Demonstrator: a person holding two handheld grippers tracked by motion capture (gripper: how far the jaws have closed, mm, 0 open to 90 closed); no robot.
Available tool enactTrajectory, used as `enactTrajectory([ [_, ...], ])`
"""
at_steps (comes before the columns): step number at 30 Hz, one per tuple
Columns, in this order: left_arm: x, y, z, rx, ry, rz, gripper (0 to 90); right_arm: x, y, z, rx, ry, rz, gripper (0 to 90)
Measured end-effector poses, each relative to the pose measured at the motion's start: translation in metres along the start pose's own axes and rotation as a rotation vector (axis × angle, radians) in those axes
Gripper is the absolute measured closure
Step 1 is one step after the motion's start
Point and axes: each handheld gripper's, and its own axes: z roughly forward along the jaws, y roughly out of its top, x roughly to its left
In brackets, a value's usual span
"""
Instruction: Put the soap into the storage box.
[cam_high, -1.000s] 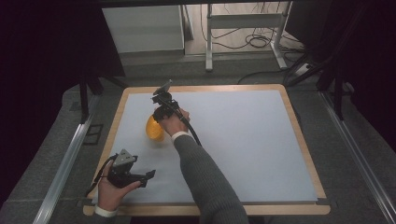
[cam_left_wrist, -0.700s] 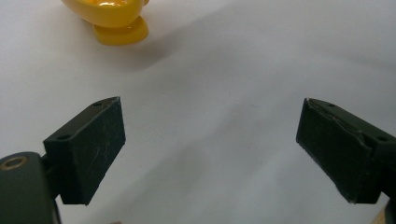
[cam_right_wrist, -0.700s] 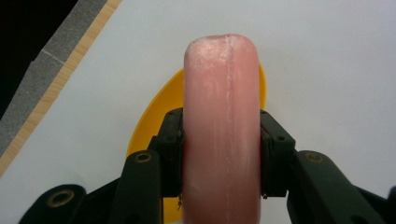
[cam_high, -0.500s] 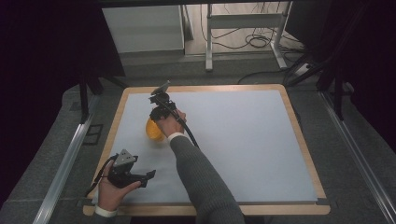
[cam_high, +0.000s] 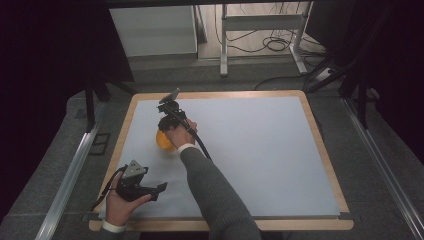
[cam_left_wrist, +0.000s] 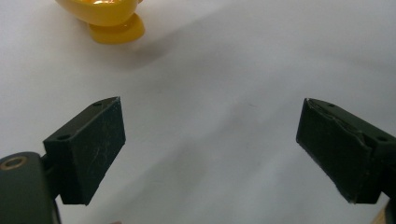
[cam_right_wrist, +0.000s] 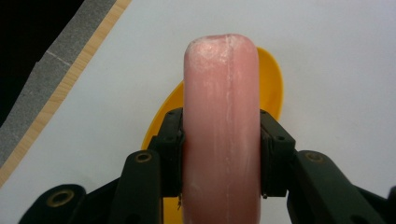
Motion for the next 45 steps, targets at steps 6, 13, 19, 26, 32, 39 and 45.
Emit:
enactTrajectory([
  [6,0.000,0.000,0.000,0.001,0.001,0.002,8.6,0.003,-0.002,0.006,0.014,-0.011,-0.010,58.5],
  [13,0.000,0.000,0.000,0.002,0.001,0.003,8.6,0.002,-0.002,-0.002,-0.002,-0.004,-0.021,51.8],
  [19,0.001,0.000,0.000,0.003,0.002,0.002,8.6,-0.003,-0.003,-0.016,-0.042,0.019,-0.027,45.4],
  [26,0.000,0.000,0.000,0.005,0.009,-0.010,8.4,-0.007,-0.006,-0.037,-0.073,0.056,-0.058,42.4],
  [32,0.001,0.000,-0.003,0.002,0.026,-0.015,8.4,-0.011,-0.011,-0.052,-0.099,0.089,-0.091,39.4],
  [39,0.001,-0.001,-0.005,0.001,0.032,-0.012,8.3,-0.017,-0.022,-0.064,-0.107,0.096,-0.121,36.8],
  [45,0.000,-0.002,-0.006,0.003,0.031,-0.007,8.3,-0.035,-0.035,-0.076,-0.118,0.086,-0.116,36.1],
])
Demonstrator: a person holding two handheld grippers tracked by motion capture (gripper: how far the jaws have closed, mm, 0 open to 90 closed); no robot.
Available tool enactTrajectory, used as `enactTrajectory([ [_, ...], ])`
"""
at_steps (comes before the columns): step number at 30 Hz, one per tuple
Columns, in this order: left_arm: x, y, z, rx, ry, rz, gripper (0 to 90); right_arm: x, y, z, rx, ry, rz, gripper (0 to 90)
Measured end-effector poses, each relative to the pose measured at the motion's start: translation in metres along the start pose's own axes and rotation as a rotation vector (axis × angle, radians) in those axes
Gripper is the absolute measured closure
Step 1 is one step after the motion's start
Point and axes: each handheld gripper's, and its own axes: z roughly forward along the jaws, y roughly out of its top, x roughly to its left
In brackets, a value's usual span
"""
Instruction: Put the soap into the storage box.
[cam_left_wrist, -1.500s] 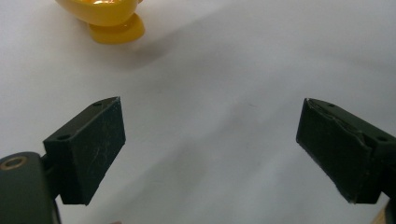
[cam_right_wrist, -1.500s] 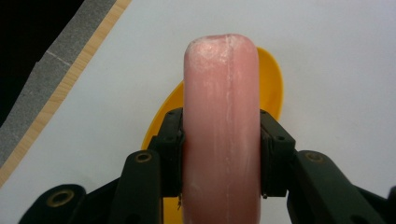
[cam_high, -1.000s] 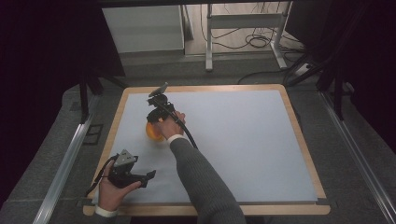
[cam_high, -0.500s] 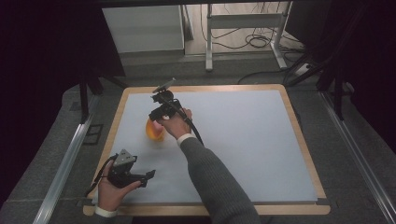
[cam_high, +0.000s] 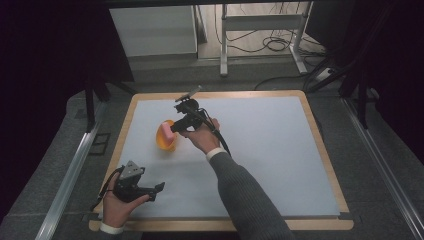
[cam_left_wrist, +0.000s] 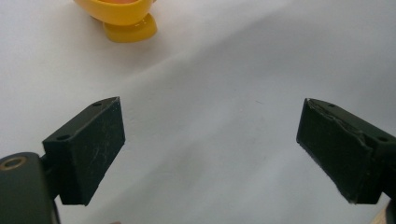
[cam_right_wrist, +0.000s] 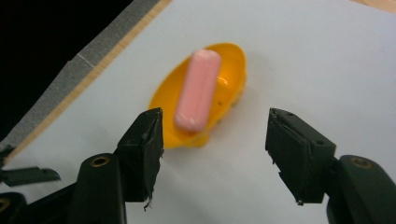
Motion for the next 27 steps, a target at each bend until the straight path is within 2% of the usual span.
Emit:
enactTrajectory([
  [3,0.000,0.000,0.000,0.005,-0.001,0.005,8.3,-0.010,-0.009,-0.008,-0.009,-0.003,0.008,35.6],
  [6,-0.001,-0.001,0.001,0.007,0.006,0.007,8.3,-0.019,-0.019,-0.016,-0.018,-0.021,-0.034,34.5],
  [9,-0.002,-0.001,0.001,0.008,0.009,0.007,8.3,-0.029,-0.032,-0.025,-0.028,-0.015,-0.050,33.9],
  [10,-0.002,-0.002,0.001,0.011,0.010,0.007,8.3,-0.037,-0.042,-0.031,-0.037,-0.012,-0.049,33.6],
  [11,-0.002,-0.002,0.001,0.013,0.011,0.009,8.3,-0.037,-0.042,-0.031,-0.037,-0.012,-0.049,33.6],
  [16,-0.004,-0.002,0.004,0.026,0.011,0.015,8.3,-0.058,-0.070,-0.044,-0.050,0.014,-0.040,33.0],
  [19,-0.005,-0.002,0.004,0.023,0.012,0.012,8.3,-0.070,-0.086,-0.053,-0.061,0.016,-0.033,32.8],
  [23,-0.004,-0.002,0.004,0.022,0.018,0.012,8.3,-0.081,-0.107,-0.066,-0.065,0.011,-0.060,31.1],
  [27,-0.004,-0.003,0.004,0.026,0.020,0.013,8.3,-0.091,-0.135,-0.077,-0.089,0.004,-0.057,30.6],
])
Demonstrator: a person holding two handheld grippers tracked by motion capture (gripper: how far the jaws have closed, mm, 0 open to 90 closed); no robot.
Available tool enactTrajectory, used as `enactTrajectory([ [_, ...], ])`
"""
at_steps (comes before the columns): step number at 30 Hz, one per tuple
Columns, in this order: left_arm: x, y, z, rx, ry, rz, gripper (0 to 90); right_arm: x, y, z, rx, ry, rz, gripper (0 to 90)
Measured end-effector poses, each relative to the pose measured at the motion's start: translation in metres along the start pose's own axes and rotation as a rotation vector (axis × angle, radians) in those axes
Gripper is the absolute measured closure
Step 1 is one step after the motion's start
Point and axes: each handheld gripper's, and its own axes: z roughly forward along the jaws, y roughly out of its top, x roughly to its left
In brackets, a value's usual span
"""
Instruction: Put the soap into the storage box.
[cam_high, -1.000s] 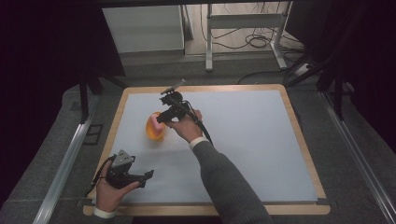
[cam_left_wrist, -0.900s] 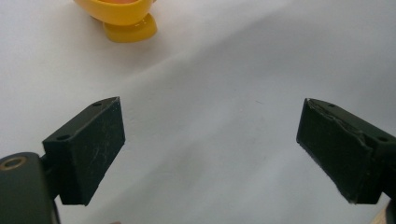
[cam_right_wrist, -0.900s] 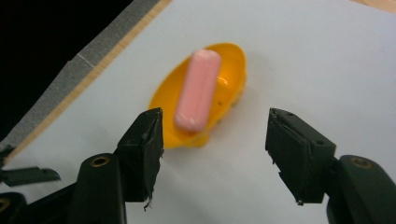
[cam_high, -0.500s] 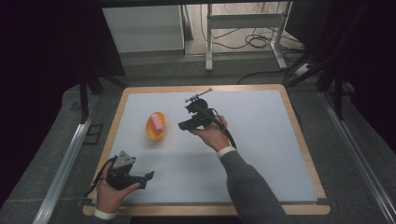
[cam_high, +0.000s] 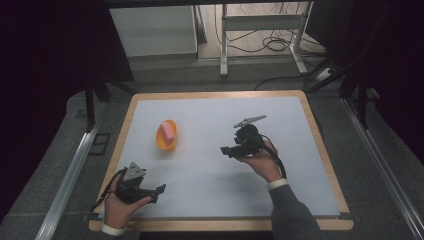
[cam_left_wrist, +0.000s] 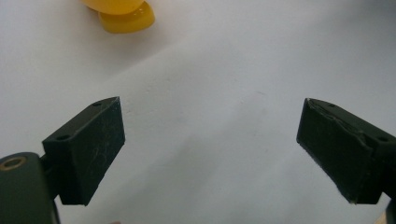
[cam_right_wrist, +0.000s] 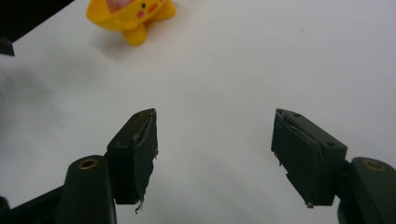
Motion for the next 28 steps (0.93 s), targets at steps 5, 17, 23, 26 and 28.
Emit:
enactTrajectory([
  [5,-0.001,0.000,0.001,0.004,0.001,0.000,8.3,-0.015,-0.038,-0.017,-0.030,-0.025,0.043,30.2],
  [17,-0.001,0.000,0.001,0.005,0.007,-0.002,8.2,-0.042,-0.098,-0.046,-0.069,-0.082,0.104,30.1],
  [23,0.000,0.000,-0.001,-0.005,0.011,-0.002,8.3,-0.046,-0.099,-0.051,-0.098,-0.092,0.111,29.9],
  [26,0.000,0.000,-0.001,-0.004,0.014,-0.001,8.3,-0.045,-0.099,-0.048,-0.100,-0.086,0.111,29.5],
  [28,0.000,0.000,-0.002,-0.004,0.014,0.000,8.3,-0.046,-0.101,-0.044,-0.086,-0.093,0.112,28.9],
])
